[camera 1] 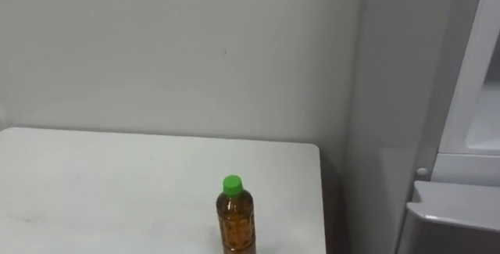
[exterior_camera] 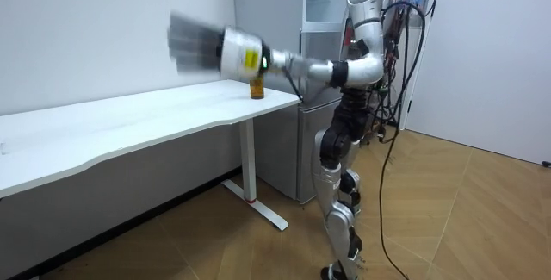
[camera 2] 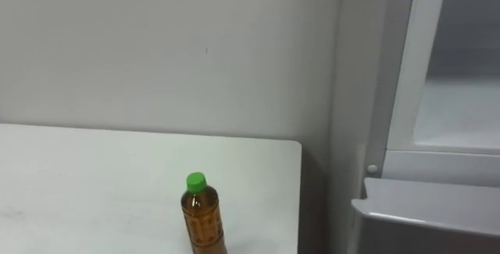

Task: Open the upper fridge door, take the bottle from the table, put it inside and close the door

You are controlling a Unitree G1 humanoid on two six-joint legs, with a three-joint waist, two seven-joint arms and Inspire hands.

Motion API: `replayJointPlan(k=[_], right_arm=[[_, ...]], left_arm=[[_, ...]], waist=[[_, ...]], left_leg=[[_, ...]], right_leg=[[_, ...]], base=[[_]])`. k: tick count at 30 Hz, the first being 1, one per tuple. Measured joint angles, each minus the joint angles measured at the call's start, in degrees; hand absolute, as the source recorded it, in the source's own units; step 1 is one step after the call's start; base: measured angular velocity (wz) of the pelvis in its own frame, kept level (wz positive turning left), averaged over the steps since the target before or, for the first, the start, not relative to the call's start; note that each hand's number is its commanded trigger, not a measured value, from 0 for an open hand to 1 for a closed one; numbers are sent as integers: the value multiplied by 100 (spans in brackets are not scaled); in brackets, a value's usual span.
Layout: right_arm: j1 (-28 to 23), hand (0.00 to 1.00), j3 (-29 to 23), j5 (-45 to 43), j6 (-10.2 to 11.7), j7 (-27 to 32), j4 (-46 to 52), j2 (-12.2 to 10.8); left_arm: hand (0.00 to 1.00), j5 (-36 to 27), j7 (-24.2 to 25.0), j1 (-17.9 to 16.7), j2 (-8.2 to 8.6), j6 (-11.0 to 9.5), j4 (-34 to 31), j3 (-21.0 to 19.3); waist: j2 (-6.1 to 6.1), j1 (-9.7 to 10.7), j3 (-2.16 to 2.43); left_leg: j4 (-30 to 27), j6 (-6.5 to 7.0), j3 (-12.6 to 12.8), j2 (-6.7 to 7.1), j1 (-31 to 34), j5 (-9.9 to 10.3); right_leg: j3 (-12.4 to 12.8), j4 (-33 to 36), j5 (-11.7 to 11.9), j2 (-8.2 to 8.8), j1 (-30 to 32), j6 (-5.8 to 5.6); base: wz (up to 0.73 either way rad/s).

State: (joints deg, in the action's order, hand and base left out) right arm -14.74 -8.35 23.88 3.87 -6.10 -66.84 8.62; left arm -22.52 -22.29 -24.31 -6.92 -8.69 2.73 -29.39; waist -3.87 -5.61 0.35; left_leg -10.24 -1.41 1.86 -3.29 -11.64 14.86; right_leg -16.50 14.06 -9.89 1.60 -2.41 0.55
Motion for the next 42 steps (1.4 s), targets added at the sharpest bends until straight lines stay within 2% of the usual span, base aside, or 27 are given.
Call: replayJointPlan(k=[2, 3, 4, 6, 9, 10, 12, 16, 18, 22, 25, 30, 32, 36, 42], right_arm=[[-46, 0, -35, -118, -22, -2, 37, 0], [-57, 0, -31, -139, -28, 5, 28, -3], [-63, 0, -31, -144, -32, 6, 17, -3], [-108, 0, -31, -176, -77, 3, 19, 7], [-120, 0, -44, -202, -84, 2, 2, 17], [-115, 0, -48, -235, -88, 7, -15, 23], [-97, 0, -33, -421, -70, 5, -29, 55], [-83, 0, 26, -417, -75, 20, -51, 161], [-25, 0, 68, -518, -82, 126, -161, 191], [19, 0, 185, -919, -113, 237, -252, 180], [71, 0, 253, -1340, -156, 353, -333, 183], [101, 0, 497, -1551, -450, 462, -472, 166], [73, 0, 497, -1671, -538, 469, -440, 139], [122, 0, 494, -1799, -591, 469, -396, 124], [159, 0, 528, -1738, -580, 582, -190, 100]], left_arm=[[0, -60, 45, -163, 44, 12, 791, 311], [0, -77, 60, -273, 109, 16, 1202, 528], [0, -88, 84, -287, 125, 13, 1462, 622], [0, -98, 254, -285, 165, 28, 2521, 943], [0, 80, 422, -385, 176, 82, 3537, 1237], [0, 154, 444, -378, 163, 85, 3771, 1284], [0, 377, 461, -330, 126, 116, 4645, 1448], [0, 816, 462, -408, 119, 224, 5360, 1677], [0, 1378, 462, -234, 111, 369, 5801, 1767], [0, 2078, 521, 8, 133, 635, 6140, 1893], [0, 2546, 536, 196, 141, 809, 6164, 1940], [0, 3219, 626, 581, 136, 1113, 6159, 2304], [0, 3226, 701, 701, 128, 1134, 6156, 2412], [0, 3227, 849, 848, 119, 1120, 6141, 2527], [0, 3220, 1118, 800, 117, 1124, 6146, 2634]], waist=[[28, 0, -5], [97, -14, -10], [127, -23, -17], [197, -88, -9], [190, -78, -4], [192, -70, -8], [214, 23, -29], [169, 130, -40], [169, 214, -39], [181, 238, -33], [187, 354, -35], [207, 623, -36], [212, 705, -37], [221, 721, -37], [218, 704, -39]], left_leg=[[7, 0, -20, 4, -9, 0], [7, 1, -38, 7, -4, 1], [7, 0, -48, 8, -2, 1], [21, 0, -44, 6, -7, 4], [89, 42, -58, -36, -6, 82], [98, 44, -60, -37, -8, 96], [84, 51, -58, -29, -3, 105], [82, 51, -37, -11, 1, 107], [71, 51, -31, -12, -1, 106], [65, 52, 86, -12, -3, 106], [64, 53, 232, -9, -57, 106], [68, 73, 305, 5, -127, 124], [70, 69, 320, 3, -121, 126], [73, 59, 476, -16, -122, 135], [96, 70, 593, -21, -92, 170]], right_leg=[[-7, -7, -5, 6, 16, 0], [-12, -15, -7, 9, 24, -3], [-14, -12, -7, 10, 20, -4], [-1, 5, -12, 7, 16, -8], [-88, 64, -13, -14, 17, -2], [-98, 85, -16, -8, 21, 1], [-97, 98, -12, 4, 25, 3], [-75, 162, -15, 23, 53, 4], [-75, 169, -12, 22, 50, 8], [39, 275, -11, 14, 119, 11], [149, 329, -9, 3, 151, 17], [249, 370, -30, 4, 155, 11], [283, 375, -30, -10, 179, 13], [448, 384, -12, -72, 264, 33], [534, 381, 10, -105, 366, 26]], base=[[9], [12], [12], [9], [11], [7], [0], [-1], [0], [-15], [-23], [-8], [-9], [-20], [-11]])
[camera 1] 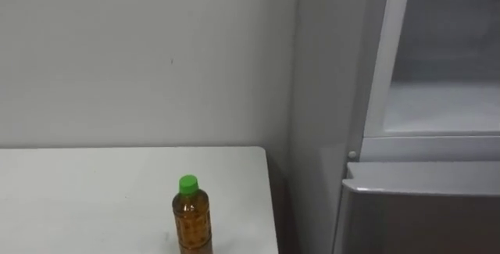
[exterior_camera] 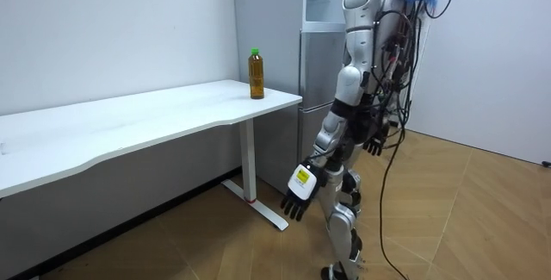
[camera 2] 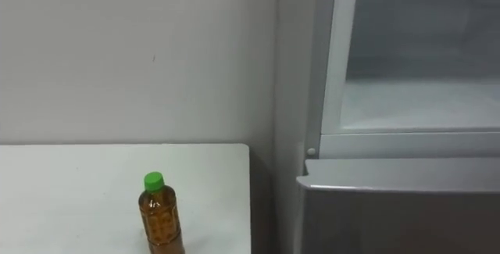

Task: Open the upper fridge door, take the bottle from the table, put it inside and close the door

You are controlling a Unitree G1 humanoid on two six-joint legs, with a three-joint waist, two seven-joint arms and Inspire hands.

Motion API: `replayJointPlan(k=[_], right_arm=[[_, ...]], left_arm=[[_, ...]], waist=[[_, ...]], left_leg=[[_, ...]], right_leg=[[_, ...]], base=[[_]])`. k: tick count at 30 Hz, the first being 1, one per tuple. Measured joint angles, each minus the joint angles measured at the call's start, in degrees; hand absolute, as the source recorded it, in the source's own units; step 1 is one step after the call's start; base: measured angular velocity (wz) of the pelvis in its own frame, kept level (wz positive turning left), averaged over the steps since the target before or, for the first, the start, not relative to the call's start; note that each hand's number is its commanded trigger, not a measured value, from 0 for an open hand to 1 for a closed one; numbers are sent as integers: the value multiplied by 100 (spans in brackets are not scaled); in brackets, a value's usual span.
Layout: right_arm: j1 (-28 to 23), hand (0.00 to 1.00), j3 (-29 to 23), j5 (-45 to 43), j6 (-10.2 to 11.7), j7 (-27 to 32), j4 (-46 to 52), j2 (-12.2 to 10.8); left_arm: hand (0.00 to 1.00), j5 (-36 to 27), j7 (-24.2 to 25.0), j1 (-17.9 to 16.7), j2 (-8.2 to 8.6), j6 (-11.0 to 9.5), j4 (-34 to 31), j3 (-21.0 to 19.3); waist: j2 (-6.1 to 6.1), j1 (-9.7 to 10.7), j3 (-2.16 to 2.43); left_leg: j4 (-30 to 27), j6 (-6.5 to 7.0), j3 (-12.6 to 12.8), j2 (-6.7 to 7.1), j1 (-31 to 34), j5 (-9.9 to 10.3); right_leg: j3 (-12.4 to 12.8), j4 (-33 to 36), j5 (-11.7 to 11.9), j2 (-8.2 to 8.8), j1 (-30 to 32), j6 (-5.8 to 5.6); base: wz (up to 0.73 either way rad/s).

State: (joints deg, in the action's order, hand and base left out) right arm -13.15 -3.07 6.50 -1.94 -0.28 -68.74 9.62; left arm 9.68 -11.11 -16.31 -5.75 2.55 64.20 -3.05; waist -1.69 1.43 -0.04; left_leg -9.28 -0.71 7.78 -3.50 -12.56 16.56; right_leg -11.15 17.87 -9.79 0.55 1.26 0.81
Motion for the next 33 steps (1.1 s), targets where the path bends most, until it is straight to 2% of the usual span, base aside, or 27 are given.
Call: replayJointPlan(k=[4, 12, 14, 20, 24, 28, 31, 33], right_arm=[[29, 0, -4, 37, 5, 20, 95, -4], [-148, 0, 12, 889, 383, -111, 469, -99], [-149, 0, 12, 947, 393, -170, 535, -115], [-201, 0, 60, 916, 409, -425, 1337, -126], [-155, 0, 250, 917, 622, -789, 1970, -142], [-270, 0, 394, 846, 578, -1036, 2914, -129], [-269, 0, 562, 932, 591, -1293, 3465, -121], [-339, 0, 633, 960, 482, -1378, 3760, -120]], left_arm=[[0, -119, 79, 11, -3, -2, 9, -10], [0, -291, 286, -62, -38, -66, 14, -17], [0, -338, 323, -75, -49, -98, 11, -28], [0, -457, 461, -202, -76, -249, -10, -135], [0, -457, 549, -228, -133, -308, -9, -127], [0, -449, 627, -268, -164, -308, -71, -131], [0, -463, 699, -270, -196, -317, -240, -125], [0, -541, 712, -279, -200, -341, -230, -130]], waist=[[4, -8, 3], [20, -24, 8], [38, -32, 8], [100, -39, 9], [121, -46, 12], [130, -114, 11], [182, -169, 7], [208, -227, -2]], left_leg=[[1, 2, 35, 1, 5, 1], [-27, 4, 149, 16, 48, -1], [-41, 5, 178, 28, 87, -1], [-41, 4, 164, 22, 107, 1], [-30, 3, 143, 11, 117, 8], [-42, -1, 152, -2, 124, 10], [-108, -3, 137, -12, 194, 11], [-114, -6, 148, -17, 198, 14]], right_leg=[[-2, 2, 3, 1, 39, -4], [110, 30, 0, -8, 140, -10], [176, 81, -3, -12, 213, -12], [187, 99, -8, -21, 278, -4], [171, 108, 1, -27, 260, 11], [160, 116, 9, -34, 267, 24], [150, 102, 9, -34, 285, 28], [151, 100, 10, -41, 286, 30]], base=[[-5], [-8], [-13], [-2], [0], [-2], [4], [0]])
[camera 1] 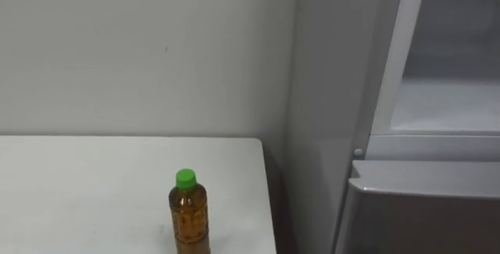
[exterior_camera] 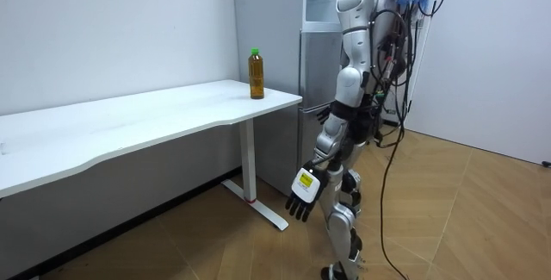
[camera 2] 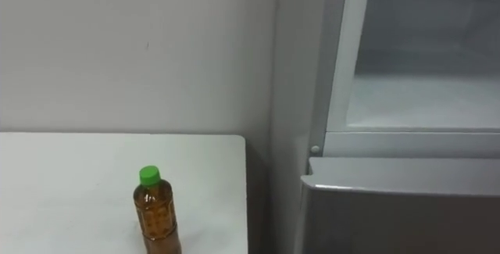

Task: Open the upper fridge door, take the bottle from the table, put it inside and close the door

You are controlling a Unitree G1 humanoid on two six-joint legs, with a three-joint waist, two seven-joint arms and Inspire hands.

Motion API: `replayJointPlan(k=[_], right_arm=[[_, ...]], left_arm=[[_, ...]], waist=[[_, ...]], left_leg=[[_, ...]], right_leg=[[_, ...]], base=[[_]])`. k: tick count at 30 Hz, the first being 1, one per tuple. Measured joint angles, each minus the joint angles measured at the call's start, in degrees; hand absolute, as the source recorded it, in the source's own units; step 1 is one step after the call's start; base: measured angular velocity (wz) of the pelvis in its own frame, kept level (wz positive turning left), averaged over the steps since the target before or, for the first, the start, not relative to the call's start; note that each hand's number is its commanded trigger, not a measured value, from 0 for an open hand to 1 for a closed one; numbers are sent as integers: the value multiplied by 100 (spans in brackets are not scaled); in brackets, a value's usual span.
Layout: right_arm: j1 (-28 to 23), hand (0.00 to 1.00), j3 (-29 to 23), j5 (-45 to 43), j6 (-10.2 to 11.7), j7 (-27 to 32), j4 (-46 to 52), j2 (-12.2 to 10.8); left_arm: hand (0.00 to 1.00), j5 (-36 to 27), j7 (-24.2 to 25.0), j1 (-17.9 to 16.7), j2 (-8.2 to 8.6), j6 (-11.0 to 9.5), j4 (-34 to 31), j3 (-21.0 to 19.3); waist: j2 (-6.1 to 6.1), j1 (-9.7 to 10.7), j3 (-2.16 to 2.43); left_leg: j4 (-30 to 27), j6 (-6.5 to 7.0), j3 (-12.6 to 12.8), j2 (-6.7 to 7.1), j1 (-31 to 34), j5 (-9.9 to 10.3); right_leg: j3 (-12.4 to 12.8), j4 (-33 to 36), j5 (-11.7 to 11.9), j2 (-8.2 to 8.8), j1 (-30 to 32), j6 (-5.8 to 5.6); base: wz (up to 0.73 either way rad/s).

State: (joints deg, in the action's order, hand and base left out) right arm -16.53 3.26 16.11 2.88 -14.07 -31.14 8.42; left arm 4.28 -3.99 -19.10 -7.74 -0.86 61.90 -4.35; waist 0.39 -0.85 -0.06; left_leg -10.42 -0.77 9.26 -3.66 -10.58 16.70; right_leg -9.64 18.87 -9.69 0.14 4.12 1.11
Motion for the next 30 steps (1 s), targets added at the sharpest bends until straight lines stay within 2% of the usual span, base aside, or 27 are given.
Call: replayJointPlan(k=[4, 6, 14, 15, 17, 20, 25, 27, 28, 30], right_arm=[[-52, 0, 30, 49, -138, -211, 332, 26], [-98, 0, 56, 60, -366, -250, 640, 118], [-179, 0, 233, 79, -801, -440, 1437, 437], [-179, 0, 293, 116, -914, -468, 1591, 508], [-178, 0, 292, 149, -999, -548, 1726, 567], [-178, 0, 302, 156, -1155, -689, 2053, 775], [-176, 0, 284, 201, -1176, -874, 2361, 963], [-121, 0, 231, 531, -1159, -955, 3122, 992], [-34, 0, 220, 766, -1102, -987, 3319, 972], [540, 0, 257, 1585, -664, -1231, 3694, 819]], left_arm=[[0, 5, 10, 5, -52, -7, -25, -3], [0, 21, 40, -19, -69, -1, -155, 6], [0, -11, 56, -30, -124, 2, -172, 135], [0, -11, 59, -30, -135, 3, -163, 156], [0, -17, 80, -18, -159, 2, -164, 229], [0, -16, 163, -17, -178, 0, -135, 238], [0, -14, 220, -22, -181, 8, -5, 240], [0, -6, 220, -46, -185, 9, -114, 239], [0, 3, 219, -50, -193, 4, -149, 239], [0, 30, 219, -39, -241, -41, -219, 239]], waist=[[13, -14, -13], [21, -41, -23], [4, -132, -41], [-12, -161, -51], [-17, -257, -54], [-11, -366, -68], [58, -430, -69], [70, -428, -82], [69, -428, -83], [100, -426, -70]], left_leg=[[-40, 0, 0, -3, 37, 0], [-34, -2, 3, -3, 56, 1], [-38, -9, 20, 0, 90, 5], [-33, -14, 29, -2, 91, 9], [-41, -17, 50, -5, 92, 10], [-57, -18, 54, -6, 100, 10], [-135, -20, 51, 28, 239, 8], [-188, -21, 55, 41, 341, 6], [-191, -24, 55, 39, 347, 4], [-192, -41, 39, 27, 321, -6]], right_leg=[[-1, 1, 11, -1, 14, 11], [7, -7, 25, -3, 37, 15], [20, 88, 54, 2, 104, 47], [22, 91, 63, 0, 104, 57], [20, 94, 79, 0, 107, 71], [14, 100, 93, 6, 110, 82], [21, 226, 85, 50, 286, 99], [29, 275, 90, 68, 390, 109], [27, 273, 94, 67, 396, 115], [13, 216, 101, 54, 359, 128]], base=[[-1], [-2], [-2], [-4], [-6], [-1], [0], [0], [0], [3]])
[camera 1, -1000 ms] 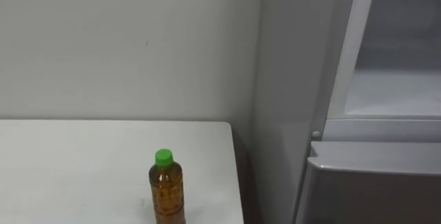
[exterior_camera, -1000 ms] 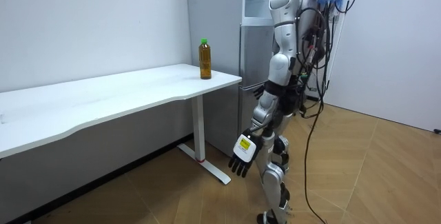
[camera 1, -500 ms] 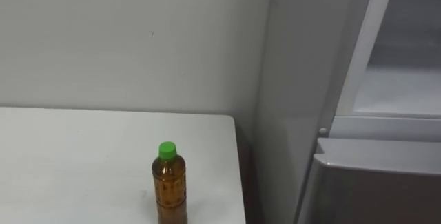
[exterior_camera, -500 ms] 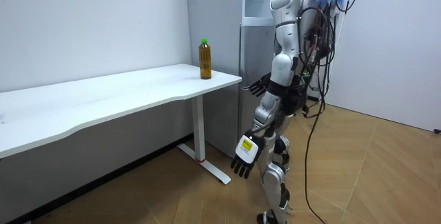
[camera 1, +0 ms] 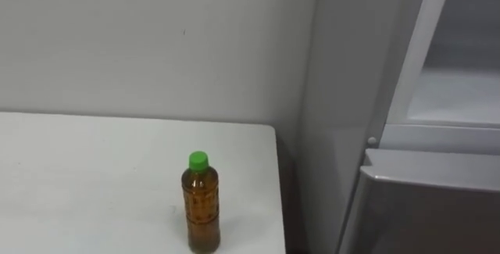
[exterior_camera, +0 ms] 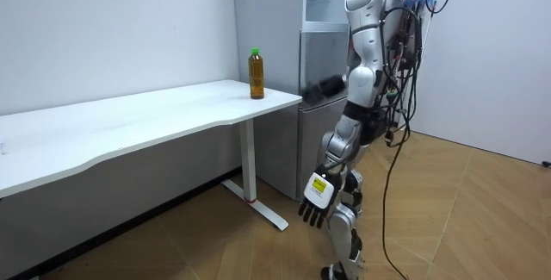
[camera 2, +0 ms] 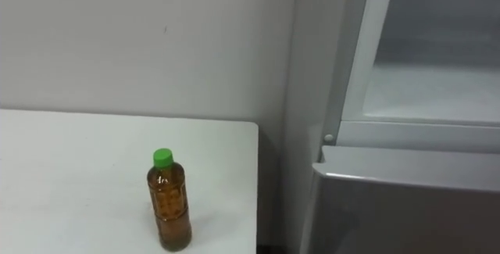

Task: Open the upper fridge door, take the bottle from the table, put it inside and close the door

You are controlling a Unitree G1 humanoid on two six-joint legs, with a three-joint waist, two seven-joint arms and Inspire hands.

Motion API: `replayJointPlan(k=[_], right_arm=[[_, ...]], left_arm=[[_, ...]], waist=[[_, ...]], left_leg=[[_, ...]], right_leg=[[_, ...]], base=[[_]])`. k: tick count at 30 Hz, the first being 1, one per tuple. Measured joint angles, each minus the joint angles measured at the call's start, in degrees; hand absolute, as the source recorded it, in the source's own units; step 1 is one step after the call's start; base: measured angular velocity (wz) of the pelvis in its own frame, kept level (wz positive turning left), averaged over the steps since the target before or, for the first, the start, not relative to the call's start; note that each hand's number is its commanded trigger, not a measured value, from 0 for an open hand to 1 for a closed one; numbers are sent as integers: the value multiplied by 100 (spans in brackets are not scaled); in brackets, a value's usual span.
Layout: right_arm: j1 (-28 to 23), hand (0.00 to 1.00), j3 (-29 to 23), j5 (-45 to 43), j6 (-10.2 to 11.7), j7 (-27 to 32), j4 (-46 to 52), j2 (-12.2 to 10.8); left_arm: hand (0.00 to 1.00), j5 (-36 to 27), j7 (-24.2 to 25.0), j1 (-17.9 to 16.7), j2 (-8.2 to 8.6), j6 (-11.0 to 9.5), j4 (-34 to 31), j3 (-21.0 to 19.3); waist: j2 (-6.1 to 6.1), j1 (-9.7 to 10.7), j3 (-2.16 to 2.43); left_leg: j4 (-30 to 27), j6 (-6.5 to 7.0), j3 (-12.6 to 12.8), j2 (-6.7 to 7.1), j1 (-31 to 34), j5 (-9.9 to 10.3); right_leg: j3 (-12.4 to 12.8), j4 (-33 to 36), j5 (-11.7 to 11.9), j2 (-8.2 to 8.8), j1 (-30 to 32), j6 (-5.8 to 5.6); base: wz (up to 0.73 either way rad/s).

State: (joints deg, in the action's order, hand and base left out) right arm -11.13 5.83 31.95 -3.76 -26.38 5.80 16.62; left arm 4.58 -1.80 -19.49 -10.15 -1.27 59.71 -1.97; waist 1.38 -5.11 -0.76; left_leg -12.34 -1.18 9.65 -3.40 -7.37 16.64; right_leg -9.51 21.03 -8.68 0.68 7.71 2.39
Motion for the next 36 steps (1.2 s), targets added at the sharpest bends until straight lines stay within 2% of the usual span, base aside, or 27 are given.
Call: replayJointPlan(k=[2, 4, 6, 9, 15, 22, 29, 36], right_arm=[[138, 0, 103, 541, 257, -159, 192, -101], [256, 0, 106, 951, 362, -249, 186, -117], [300, 0, 106, 1323, 372, -334, 180, -113], [341, 0, 113, 1352, 371, -474, 176, -118], [585, 0, 99, 1358, 374, -515, 177, -119], [843, 0, 98, 1357, 374, -689, 203, -126], [991, 0, 107, 1352, 392, -649, 207, -126], [1102, 0, 87, 1338, 393, -269, 210, -130]], left_arm=[[0, 4, -1, -3, -15, -78, -9, -2], [0, -8, 2, -8, -28, -82, -4, 0], [0, -33, 2, -28, -46, -80, 3, 2], [0, -43, 1, -20, -61, -78, 28, -5], [0, -38, 2, 11, -61, -73, 146, -9], [0, -39, 22, 53, -62, -56, 223, -12], [0, -43, 23, 126, -87, -50, 220, -16], [0, -40, 16, 123, -73, 14, 220, -6]], waist=[[23, -5, 17], [52, -34, 34], [61, -129, 41], [39, -203, 43], [-45, -202, 60], [-46, -247, 66], [-20, -322, 60], [-19, -303, 64]], left_leg=[[-2, -4, -58, -28, -25, -2], [-9, -3, -114, -38, -29, -2], [-8, 1, -111, -32, -25, -2], [12, 3, -124, -33, -17, -3], [51, 10, -214, -38, -35, -9], [62, 12, -265, -38, -23, -10], [96, 13, -234, -53, -108, -11], [94, 1, -233, -103, -92, -10]], right_leg=[[-71, -87, 18, -9, -107, 1], [-140, -150, 46, -4, -184, -11], [-136, -153, 56, -3, -189, -22], [-146, -161, 53, -2, -187, -26], [-219, -252, 59, -5, -273, -44], [-257, -310, 62, -8, -300, -55], [-250, -351, 63, -24, -379, -64], [-254, -432, 89, -84, -398, -42]], base=[[18], [17], [0], [2], [6], [4], [0], [0]])
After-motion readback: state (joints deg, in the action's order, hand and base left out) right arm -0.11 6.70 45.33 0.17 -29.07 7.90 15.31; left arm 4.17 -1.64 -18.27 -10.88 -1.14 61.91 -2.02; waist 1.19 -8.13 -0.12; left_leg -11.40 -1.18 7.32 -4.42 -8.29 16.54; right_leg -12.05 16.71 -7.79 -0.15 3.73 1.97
